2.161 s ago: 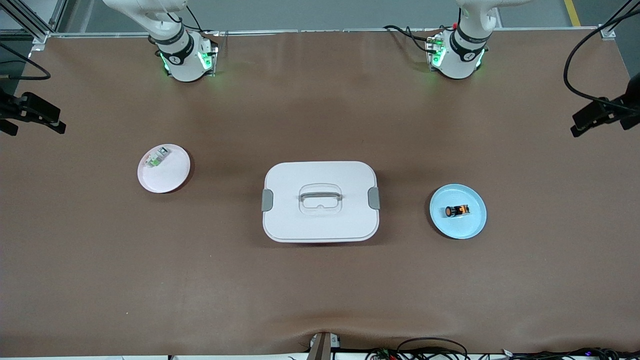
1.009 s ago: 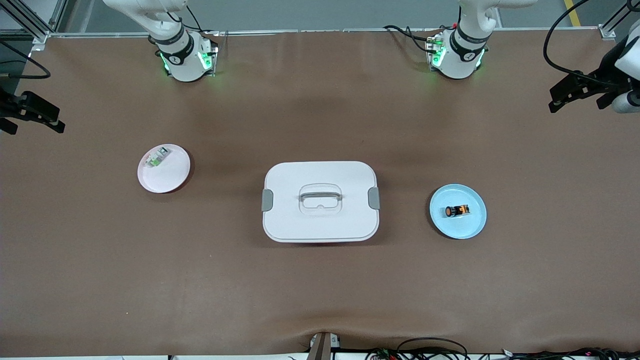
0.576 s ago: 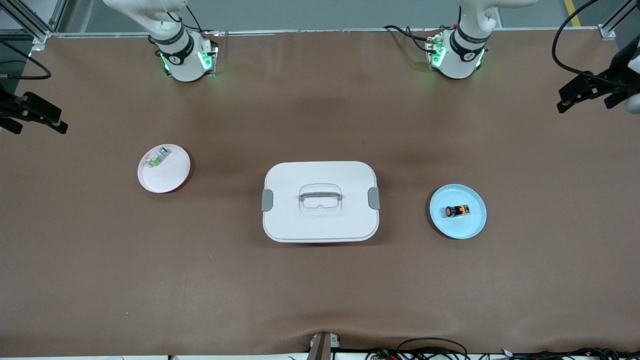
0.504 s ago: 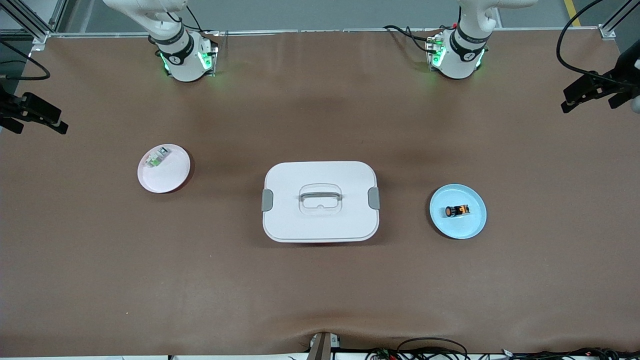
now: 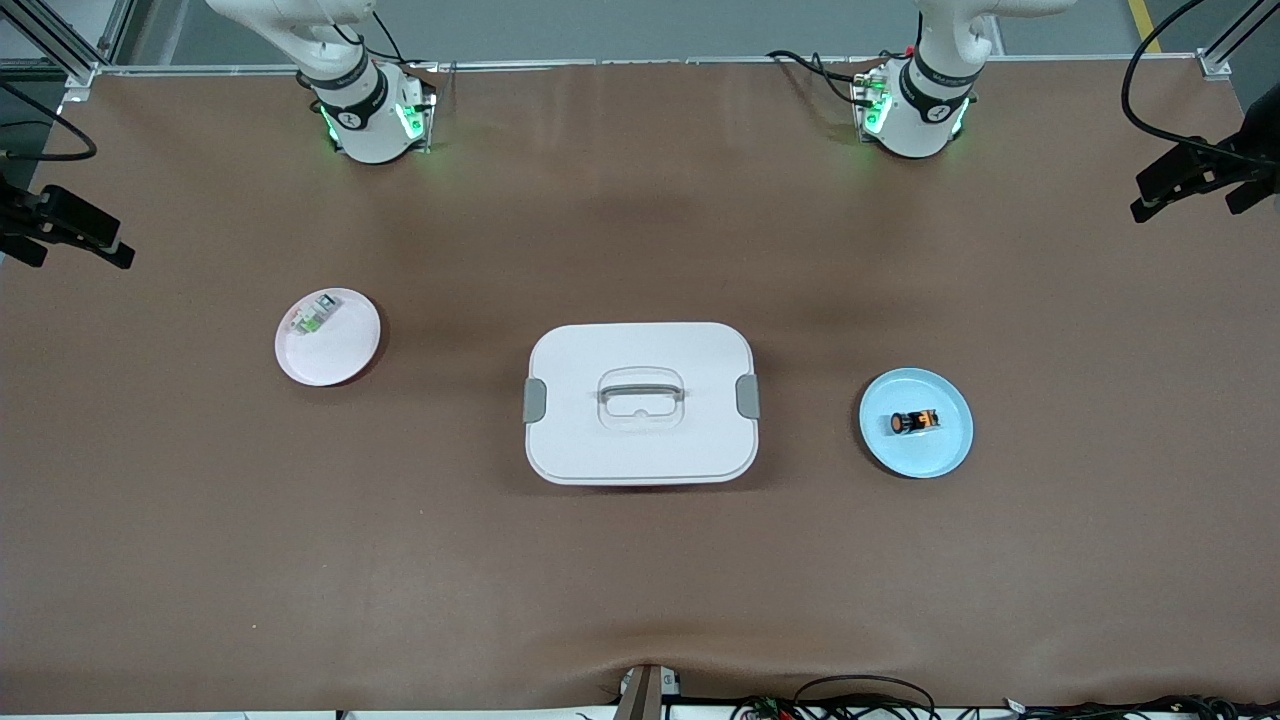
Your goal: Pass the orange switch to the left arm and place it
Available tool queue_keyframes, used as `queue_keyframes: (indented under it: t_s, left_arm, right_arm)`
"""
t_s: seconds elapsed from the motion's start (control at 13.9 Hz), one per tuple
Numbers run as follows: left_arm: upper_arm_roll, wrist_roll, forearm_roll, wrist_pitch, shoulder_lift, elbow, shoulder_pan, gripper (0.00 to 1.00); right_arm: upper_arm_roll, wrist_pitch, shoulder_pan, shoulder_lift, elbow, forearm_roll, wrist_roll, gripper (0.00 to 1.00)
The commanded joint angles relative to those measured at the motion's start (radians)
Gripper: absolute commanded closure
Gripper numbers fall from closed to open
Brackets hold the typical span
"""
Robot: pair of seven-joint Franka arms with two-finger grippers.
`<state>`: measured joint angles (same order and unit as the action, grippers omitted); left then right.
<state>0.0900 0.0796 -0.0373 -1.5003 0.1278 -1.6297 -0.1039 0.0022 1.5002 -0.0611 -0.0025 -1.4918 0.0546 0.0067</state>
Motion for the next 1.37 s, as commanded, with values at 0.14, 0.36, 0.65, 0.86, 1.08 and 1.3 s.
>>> queue_keyframes:
  t_s: [0.14,0.36,0.65,0.86,1.08,1.3]
  left_arm:
    - [0.002,-0.009,-0.001,-0.005,0.010,-0.013,-0.010,0.00]
    - [0.002,-0.011,-0.001,-0.005,-0.007,0.011,-0.007,0.00]
    - [0.002,-0.009,0.001,-0.005,-0.026,0.042,-0.008,0.00]
    - [0.002,-0.006,0.005,0.015,-0.040,0.074,-0.019,0.00]
    - [0.000,-0.007,0.010,0.022,-0.040,0.074,-0.019,0.00]
    - [-0.028,-0.006,0.008,0.029,-0.042,0.073,-0.023,0.00]
  right_arm:
    - [0.013,0.005,-0.019,-0.025,-0.027,0.016,0.010,0.00]
    - [0.013,-0.001,-0.019,-0.027,-0.025,0.005,0.001,0.00]
    - [0.016,0.002,-0.016,-0.025,-0.021,-0.024,-0.002,0.00]
    - [0.019,0.006,-0.013,-0.025,-0.021,-0.059,0.002,0.00]
    - [0.019,0.003,-0.014,-0.025,-0.021,-0.059,0.007,0.00]
    - [0.019,0.002,-0.013,-0.025,-0.022,-0.058,0.007,0.00]
